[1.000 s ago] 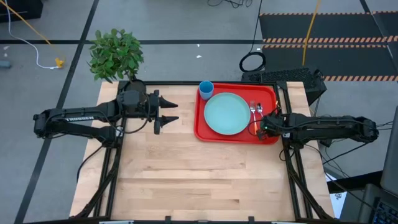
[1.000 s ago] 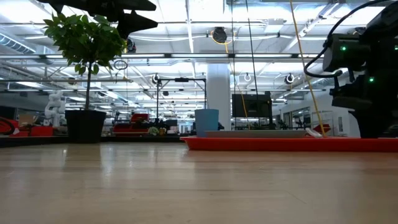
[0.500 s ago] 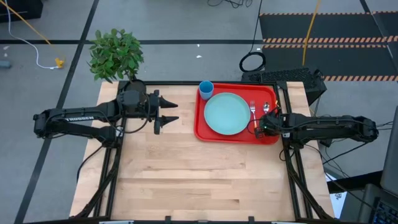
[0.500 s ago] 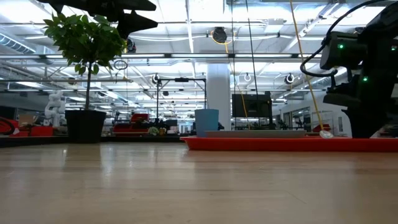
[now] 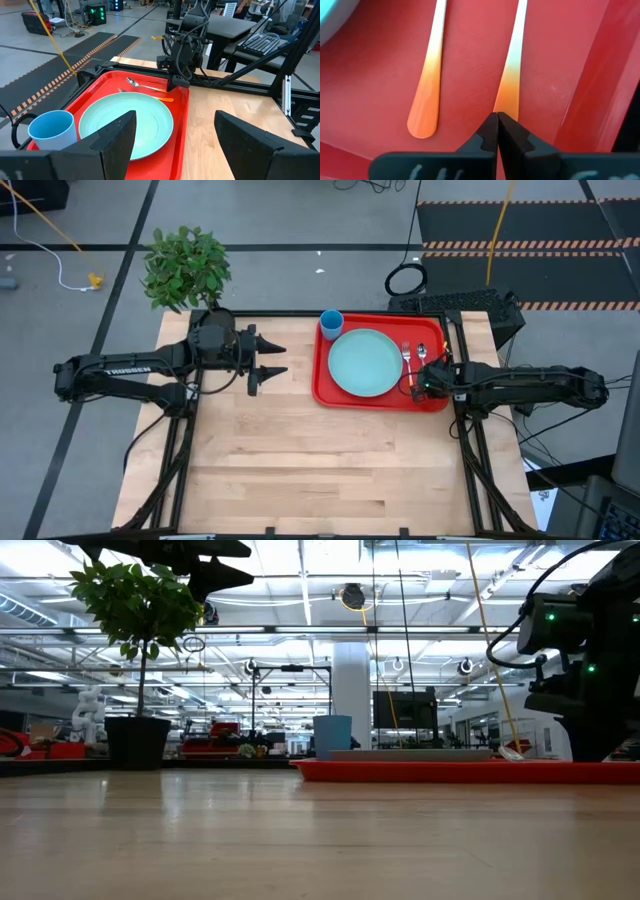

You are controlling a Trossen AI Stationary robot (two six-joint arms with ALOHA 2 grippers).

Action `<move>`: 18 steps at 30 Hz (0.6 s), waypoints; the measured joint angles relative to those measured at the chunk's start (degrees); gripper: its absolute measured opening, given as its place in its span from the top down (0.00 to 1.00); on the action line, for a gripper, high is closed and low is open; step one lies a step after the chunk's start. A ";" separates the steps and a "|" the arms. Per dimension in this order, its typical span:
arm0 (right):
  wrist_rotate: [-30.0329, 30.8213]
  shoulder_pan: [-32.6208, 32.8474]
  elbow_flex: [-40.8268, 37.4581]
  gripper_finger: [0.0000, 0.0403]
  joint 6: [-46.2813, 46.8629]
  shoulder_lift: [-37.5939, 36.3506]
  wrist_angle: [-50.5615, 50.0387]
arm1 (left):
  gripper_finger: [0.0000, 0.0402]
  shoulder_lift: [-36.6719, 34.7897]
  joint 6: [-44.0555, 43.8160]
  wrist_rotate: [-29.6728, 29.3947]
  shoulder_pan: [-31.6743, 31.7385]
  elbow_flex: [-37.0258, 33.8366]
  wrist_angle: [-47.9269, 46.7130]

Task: Pick and place plate/cup/fork/spoon on tray
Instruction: Put the orange spoon on the red tray to the right of the orange fork

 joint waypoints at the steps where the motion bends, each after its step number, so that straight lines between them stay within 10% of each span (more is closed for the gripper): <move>1: 0.00 0.00 0.00 1.00 -0.09 0.00 0.04 | 0.33 0.00 0.00 0.00 0.00 0.00 0.01; 18: 1.49 0.00 0.00 1.00 -2.05 0.00 2.38 | 0.33 0.00 0.04 0.00 0.00 0.00 -0.01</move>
